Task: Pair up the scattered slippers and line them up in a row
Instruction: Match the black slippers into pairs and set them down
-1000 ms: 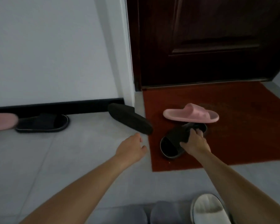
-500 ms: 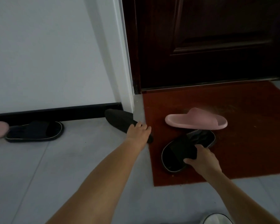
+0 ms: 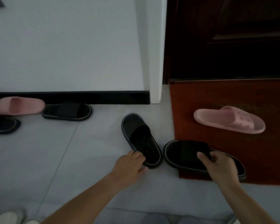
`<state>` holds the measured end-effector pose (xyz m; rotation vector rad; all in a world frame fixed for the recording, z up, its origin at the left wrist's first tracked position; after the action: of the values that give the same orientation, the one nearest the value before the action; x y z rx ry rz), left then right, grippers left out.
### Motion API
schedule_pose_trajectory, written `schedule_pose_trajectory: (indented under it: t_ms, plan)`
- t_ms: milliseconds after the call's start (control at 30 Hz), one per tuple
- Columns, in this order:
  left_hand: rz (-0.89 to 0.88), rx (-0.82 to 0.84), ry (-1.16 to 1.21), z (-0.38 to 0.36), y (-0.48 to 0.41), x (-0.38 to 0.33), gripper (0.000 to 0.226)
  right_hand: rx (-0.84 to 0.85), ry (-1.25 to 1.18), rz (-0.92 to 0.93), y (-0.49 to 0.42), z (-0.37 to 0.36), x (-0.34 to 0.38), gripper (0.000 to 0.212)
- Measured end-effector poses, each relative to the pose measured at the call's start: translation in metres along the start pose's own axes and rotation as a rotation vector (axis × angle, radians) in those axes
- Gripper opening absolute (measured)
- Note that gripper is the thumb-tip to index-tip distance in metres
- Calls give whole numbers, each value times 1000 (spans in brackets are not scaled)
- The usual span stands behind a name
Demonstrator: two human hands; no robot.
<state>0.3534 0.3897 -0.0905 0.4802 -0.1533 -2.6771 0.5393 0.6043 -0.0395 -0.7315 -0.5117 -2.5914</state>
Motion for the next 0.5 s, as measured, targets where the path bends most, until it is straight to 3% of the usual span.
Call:
schedule_pose_trajectory:
  t_ms: [133,267,367,433,500]
  plan:
    - [40,-48,-13,-2,9,-11,47,59,-325,-175,8,-13,9,22]
    - [2,39,-37,-18,46,-24,47,126,-664,-340,22,-30,27,12]
    - [16,63,32,-25,77,-22,45,278,-883,-328,38,-52,50,11]
    - [51,-35,150,-17,83,-18,38,432,-825,-212,48,-69,61,30]
    - [180,-203,358,-5,82,-14,22,493,-463,-36,53,-81,63,40]
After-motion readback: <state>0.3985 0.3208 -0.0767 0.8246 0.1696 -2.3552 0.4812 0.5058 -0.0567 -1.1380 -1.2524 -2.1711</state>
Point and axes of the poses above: each hand's wrist, its own y-axis away from the middle knuckle, its own z-axis out of the back of the hand, x = y × z, the point moved 2 cm from there along -y, towards the middle knuckle, and after that the axes turned 9 degrees about y, right-handed, at the moved point
